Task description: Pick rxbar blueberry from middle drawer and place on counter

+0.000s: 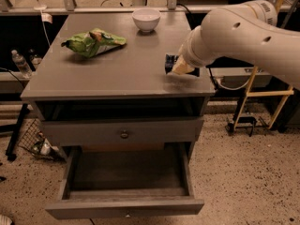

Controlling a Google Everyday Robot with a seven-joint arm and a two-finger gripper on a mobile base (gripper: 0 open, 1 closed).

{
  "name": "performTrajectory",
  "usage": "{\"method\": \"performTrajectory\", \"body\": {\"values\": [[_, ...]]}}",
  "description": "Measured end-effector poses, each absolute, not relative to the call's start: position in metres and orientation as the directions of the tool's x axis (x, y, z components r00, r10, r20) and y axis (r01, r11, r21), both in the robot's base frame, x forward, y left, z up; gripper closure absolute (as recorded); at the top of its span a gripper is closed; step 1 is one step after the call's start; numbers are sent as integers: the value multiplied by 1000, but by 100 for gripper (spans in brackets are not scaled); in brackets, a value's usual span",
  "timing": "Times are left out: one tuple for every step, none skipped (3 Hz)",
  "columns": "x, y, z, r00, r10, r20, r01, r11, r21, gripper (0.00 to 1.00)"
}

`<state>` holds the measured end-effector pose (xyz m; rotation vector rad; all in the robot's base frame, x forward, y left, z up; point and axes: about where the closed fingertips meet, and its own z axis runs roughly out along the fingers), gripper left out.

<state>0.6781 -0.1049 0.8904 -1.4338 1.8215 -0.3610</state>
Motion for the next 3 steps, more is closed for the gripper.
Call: {"method": "performTrajectory", "body": {"values": [[709, -90, 888, -40, -913, -407, -737, 302, -604, 86], [722, -80, 902, -17, -906, -424, -728, 302, -616, 63], [721, -80, 903, -16, -906, -424, -727, 302, -617, 40]]}}
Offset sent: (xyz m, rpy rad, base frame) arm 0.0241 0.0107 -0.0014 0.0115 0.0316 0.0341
